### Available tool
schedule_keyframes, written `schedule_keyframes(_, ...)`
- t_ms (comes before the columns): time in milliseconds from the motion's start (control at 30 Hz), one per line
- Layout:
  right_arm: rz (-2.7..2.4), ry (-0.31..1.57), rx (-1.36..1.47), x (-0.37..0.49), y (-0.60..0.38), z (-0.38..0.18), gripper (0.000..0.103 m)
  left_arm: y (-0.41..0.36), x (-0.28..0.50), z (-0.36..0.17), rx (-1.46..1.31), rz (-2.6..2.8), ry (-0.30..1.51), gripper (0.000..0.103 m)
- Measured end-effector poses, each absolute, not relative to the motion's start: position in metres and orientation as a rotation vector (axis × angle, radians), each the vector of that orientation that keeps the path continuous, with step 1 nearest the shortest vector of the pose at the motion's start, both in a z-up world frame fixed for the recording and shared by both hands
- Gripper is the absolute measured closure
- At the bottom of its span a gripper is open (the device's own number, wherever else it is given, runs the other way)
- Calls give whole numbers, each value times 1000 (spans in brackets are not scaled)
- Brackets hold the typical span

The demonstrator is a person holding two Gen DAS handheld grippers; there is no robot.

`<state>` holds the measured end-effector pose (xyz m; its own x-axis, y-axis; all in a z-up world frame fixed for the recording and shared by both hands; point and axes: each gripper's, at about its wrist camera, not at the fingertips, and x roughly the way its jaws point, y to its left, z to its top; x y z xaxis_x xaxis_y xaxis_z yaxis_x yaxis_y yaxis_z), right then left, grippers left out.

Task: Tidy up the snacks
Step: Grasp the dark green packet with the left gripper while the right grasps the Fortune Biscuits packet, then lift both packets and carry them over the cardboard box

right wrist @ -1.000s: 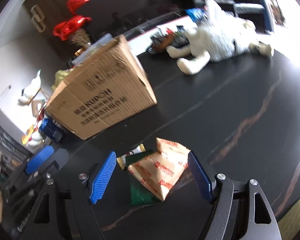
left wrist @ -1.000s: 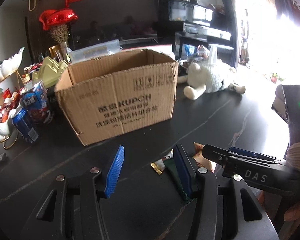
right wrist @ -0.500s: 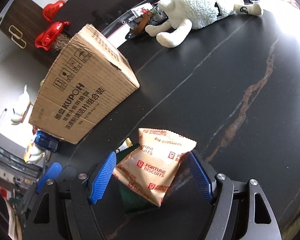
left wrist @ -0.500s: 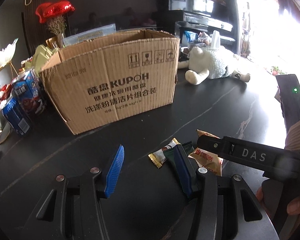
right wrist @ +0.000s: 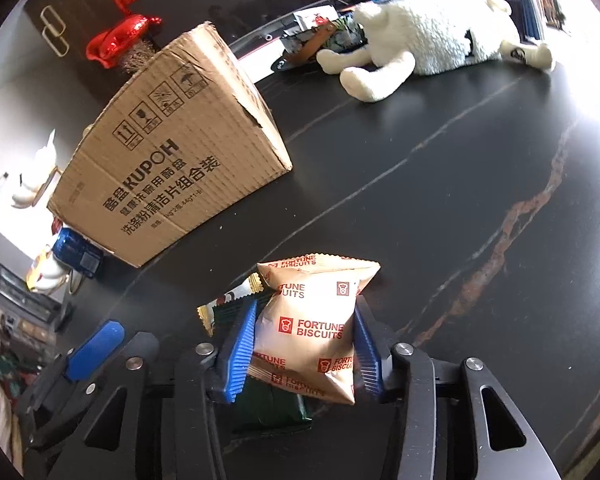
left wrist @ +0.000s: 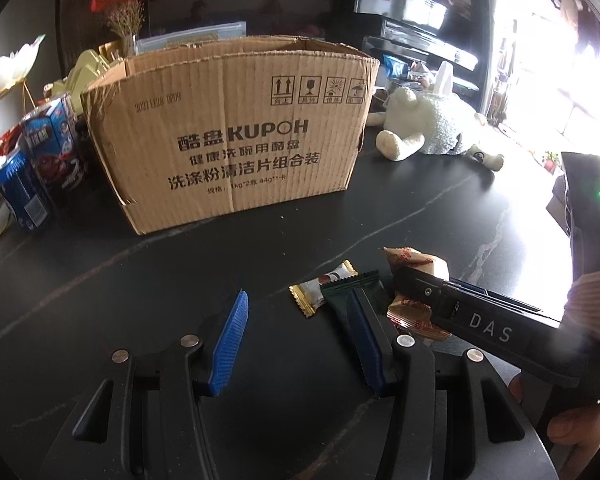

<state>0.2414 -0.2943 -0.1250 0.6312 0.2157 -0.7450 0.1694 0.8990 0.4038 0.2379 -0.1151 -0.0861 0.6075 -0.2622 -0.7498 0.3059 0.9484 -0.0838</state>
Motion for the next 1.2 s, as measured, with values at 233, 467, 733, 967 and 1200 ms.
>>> schedule_keyframes(233,-4,828,352,231,-294,-104,59,-118,238,-86,-15,-338,901,52)
schedule_keyframes(467,-103,873,235,226,-306,-105,59,-136,236,-94,-41,-348,960,52)
schedule_keyframes(733,-218,831,156,212,-326,-92,59,-162,240,-104,-51,-336,1018,52)
schedule_keyframes(967,-275,847,119,216,-342,-95,59,-184,241,-116,7,-256,1016,52)
schedule_keyframes(1200,-269,867,128,217,-345,-99,59,-193,242,-121,77,-207,1001,52)
